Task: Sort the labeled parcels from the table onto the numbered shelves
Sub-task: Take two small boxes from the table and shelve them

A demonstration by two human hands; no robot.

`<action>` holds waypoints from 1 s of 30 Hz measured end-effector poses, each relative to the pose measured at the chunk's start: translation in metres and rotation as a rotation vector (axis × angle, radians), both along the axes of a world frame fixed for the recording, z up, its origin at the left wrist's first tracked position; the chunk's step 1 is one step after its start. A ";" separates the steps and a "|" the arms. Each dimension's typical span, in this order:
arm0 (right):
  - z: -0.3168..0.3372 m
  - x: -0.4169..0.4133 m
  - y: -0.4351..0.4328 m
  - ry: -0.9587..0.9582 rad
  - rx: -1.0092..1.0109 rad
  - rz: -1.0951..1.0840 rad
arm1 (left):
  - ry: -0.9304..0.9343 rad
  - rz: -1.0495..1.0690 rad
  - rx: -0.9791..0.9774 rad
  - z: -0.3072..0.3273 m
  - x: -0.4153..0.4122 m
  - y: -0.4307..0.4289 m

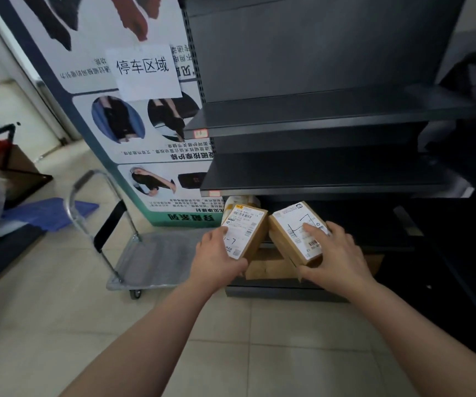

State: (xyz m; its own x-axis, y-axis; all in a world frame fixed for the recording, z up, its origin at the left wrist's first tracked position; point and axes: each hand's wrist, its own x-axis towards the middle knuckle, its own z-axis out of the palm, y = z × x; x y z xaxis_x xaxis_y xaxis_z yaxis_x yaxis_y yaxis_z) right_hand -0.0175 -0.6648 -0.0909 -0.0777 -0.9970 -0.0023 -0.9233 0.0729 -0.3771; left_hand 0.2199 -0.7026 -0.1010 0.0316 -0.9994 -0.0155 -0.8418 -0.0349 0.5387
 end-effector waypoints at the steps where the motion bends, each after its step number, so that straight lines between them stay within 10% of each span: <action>1: -0.001 0.005 -0.012 -0.002 -0.005 -0.006 | -0.004 -0.001 0.004 -0.002 0.006 -0.013; 30: -0.033 0.031 -0.382 -0.016 0.136 0.134 | 0.073 0.268 0.192 -0.044 0.044 -0.386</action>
State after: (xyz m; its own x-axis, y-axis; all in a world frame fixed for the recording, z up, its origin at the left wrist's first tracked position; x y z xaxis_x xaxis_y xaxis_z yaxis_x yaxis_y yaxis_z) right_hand 0.0134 -1.0464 -0.1239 0.0566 -0.9888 -0.1383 -0.9223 0.0013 -0.3865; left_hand 0.2639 -1.0885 -0.1453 0.2852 -0.9342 -0.2142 -0.7485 -0.3567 0.5591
